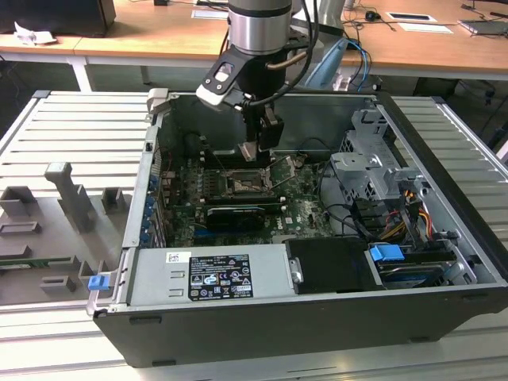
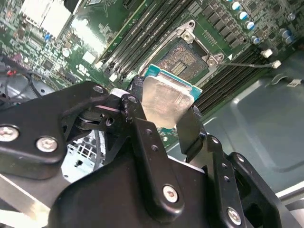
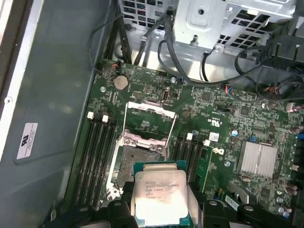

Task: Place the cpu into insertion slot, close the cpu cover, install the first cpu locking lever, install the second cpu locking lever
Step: 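Place the cpu into insertion slot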

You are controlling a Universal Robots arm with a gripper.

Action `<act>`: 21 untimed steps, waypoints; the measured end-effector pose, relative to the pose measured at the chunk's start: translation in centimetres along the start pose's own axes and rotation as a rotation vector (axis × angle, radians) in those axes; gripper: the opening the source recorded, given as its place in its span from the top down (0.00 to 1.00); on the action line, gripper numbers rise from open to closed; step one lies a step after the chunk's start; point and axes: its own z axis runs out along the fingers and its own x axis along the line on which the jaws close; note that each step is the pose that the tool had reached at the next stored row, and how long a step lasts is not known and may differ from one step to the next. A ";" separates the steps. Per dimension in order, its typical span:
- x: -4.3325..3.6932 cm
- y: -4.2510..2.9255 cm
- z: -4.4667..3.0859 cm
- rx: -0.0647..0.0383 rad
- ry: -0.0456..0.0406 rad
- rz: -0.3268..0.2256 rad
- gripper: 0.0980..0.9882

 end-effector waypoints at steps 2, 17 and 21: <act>0.00 -0.01 0.11 0.000 -0.0038 0.054 0.52; 0.14 -0.19 2.03 0.000 -0.0156 0.220 0.52; 0.16 -0.24 2.55 0.000 -0.0164 0.232 0.52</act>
